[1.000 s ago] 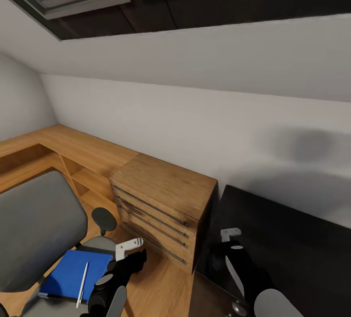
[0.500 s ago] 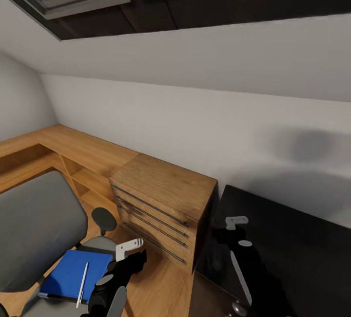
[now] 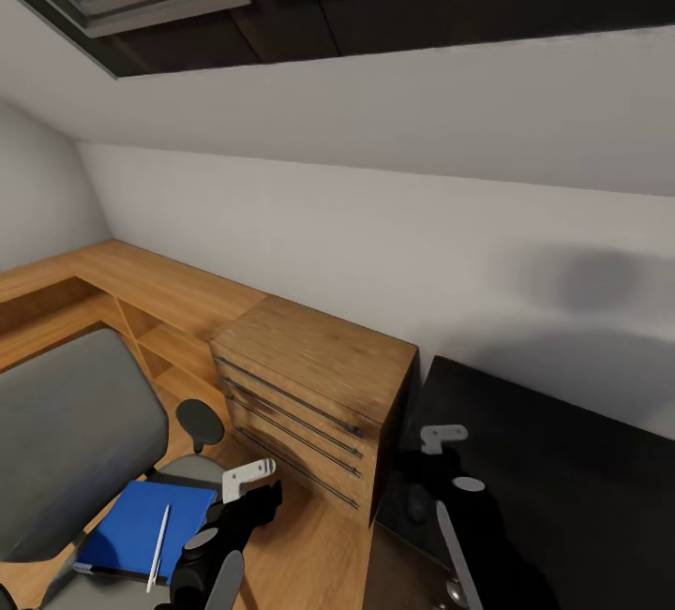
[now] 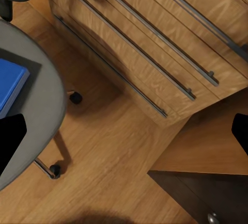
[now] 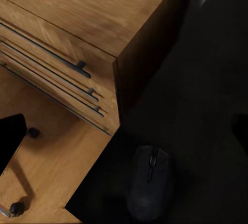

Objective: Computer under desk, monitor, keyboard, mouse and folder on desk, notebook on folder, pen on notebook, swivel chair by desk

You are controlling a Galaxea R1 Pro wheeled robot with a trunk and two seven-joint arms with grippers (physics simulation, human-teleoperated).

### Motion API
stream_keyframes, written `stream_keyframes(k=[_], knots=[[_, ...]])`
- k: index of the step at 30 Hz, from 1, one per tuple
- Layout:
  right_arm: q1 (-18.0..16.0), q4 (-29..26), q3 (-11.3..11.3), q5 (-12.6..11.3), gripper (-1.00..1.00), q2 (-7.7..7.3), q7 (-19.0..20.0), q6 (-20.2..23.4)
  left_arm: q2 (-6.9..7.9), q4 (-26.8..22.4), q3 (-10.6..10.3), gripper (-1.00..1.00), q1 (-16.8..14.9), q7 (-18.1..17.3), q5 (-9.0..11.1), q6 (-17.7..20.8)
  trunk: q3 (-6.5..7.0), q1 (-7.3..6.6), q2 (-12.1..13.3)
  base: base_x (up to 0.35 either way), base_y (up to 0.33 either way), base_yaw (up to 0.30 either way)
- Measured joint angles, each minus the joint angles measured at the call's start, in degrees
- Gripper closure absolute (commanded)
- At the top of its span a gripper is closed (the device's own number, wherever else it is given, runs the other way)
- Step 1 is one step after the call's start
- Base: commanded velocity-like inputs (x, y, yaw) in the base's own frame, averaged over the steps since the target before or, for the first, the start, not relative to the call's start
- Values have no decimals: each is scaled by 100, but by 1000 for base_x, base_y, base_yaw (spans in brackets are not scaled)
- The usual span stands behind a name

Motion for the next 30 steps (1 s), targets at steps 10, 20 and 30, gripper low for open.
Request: stream_keyframes(k=[10, 20, 30], knots=[[5, -20, 266, -178, -100, -24, 0, -40, -2, 1, -2, -100, -1, 1, -11, -9, 10, 3, 1, -163, 0, -66], [6, -21, 268, -177, -100, -29, 5, -46, 3, -7, 0, -100, -1, 0, -12, -8, 53, 3, 1, -338, 0, -247], [5, 9, 267, -176, -100, -30, 2, -80, 5, -15, 6, -100, -1, 0, -11, -9, 95, 3, 1, -339, 0, -267]])
